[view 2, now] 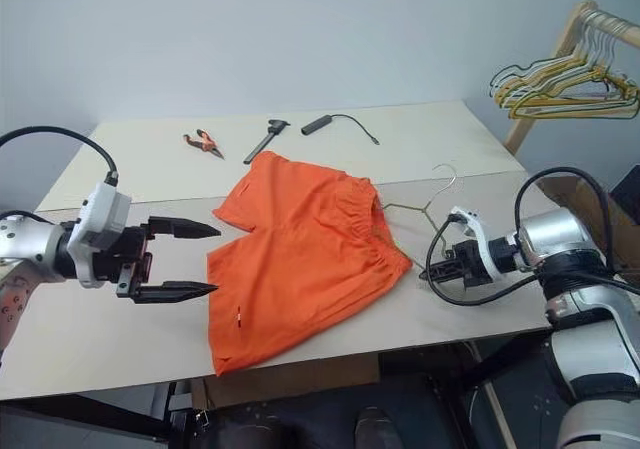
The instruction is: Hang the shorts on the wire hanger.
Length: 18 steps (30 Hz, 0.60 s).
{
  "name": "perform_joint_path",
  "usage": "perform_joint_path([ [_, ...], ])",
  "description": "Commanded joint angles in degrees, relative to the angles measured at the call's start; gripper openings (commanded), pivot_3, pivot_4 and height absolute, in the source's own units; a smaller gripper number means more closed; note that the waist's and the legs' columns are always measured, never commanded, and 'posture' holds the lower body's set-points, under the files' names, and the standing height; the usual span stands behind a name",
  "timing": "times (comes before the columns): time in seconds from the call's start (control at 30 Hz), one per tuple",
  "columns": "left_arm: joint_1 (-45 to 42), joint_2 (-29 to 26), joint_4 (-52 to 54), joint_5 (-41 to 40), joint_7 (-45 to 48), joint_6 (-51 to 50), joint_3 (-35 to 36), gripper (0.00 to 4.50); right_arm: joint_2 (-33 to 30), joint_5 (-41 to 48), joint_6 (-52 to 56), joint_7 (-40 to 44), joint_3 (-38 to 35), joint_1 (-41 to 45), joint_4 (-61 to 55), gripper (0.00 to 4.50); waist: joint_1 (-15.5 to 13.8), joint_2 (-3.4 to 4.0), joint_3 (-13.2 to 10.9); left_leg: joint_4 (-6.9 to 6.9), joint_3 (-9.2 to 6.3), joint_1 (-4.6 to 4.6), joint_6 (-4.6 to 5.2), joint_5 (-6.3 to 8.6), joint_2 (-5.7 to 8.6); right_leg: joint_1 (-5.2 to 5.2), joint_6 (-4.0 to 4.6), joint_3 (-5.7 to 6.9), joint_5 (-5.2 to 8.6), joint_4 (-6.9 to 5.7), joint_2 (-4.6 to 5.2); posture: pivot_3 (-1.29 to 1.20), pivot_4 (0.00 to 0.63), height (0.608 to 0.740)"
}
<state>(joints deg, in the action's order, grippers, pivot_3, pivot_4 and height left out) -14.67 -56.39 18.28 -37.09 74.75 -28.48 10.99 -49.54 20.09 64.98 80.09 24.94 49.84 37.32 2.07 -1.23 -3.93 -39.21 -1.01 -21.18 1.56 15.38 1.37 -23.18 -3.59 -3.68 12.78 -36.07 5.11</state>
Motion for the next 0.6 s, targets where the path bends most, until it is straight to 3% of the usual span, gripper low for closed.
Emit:
perform_joint_path([
  [0.03,1.3,-1.6,2.4,-0.7,0.1,0.9,3.6,4.47,-0.7,-3.4,-3.0,7.2,4.1,1.8,2.0,0.0,-0.3,0.0,0.0,0.0,0.0,0.0,0.0,0.0,0.0,0.0,0.0,0.0,0.0,0.0,0.0,0.09,0.02,0.74],
  [0.2,5.5,-2.0,5.5,-1.5,-0.4,0.4,7.0,4.47,-7.0,0.2,0.9,12.4,9.7,-4.1,-9.8,0.0,-2.1,0.02,0.0,0.06,-0.06,0.0,-0.02,0.01,-0.01,-0.04,0.0,0.07,0.01,0.01,0.02,0.12,0.024,0.74],
  [0.3,7.1,-2.2,6.1,-1.9,-0.2,0.3,7.9,4.47,-13.2,7.7,6.0,12.4,8.3,-8.8,-24.0,0.0,-2.9,0.08,0.0,0.09,-0.1,-0.04,-0.03,0.01,0.01,-0.08,0.01,0.1,0.02,0.02,0.07,0.11,0.03,0.74],
  [0.37,7.4,-2.3,6.2,-2.2,0.1,0.4,7.8,4.47,-14.2,9.9,9.4,11.8,6.1,-9.6,-27.6,0.0,-3.0,0.1,0.0,0.1,-0.12,-0.02,-0.03,0.01,-0.01,-0.05,0.02,0.14,0.03,0.04,0.06,0.09,0.032,0.74],
  [0.5,5.7,-2.0,5.3,-2.1,0.5,0.9,5.7,4.47,-11.0,9.9,11.9,6.1,2.8,-7.9,-23.4,0.0,-2.5,0.09,0.0,0.09,-0.03,0.1,-0.03,0.01,-0.06,0.09,0.02,0.15,0.03,0.09,0.01,0.07,0.031,0.74],
  [0.6,3.8,-1.8,4.3,-1.9,0.8,1.1,4.2,4.47,-5.5,6.9,11.0,-0.1,0.1,-4.6,-13.3,0.0,-2.3,0.07,0.0,0.08,0.06,0.1,-0.04,0.01,0.01,0.07,0.06,0.14,0.0,0.1,-0.05,0.06,0.029,0.74],
])
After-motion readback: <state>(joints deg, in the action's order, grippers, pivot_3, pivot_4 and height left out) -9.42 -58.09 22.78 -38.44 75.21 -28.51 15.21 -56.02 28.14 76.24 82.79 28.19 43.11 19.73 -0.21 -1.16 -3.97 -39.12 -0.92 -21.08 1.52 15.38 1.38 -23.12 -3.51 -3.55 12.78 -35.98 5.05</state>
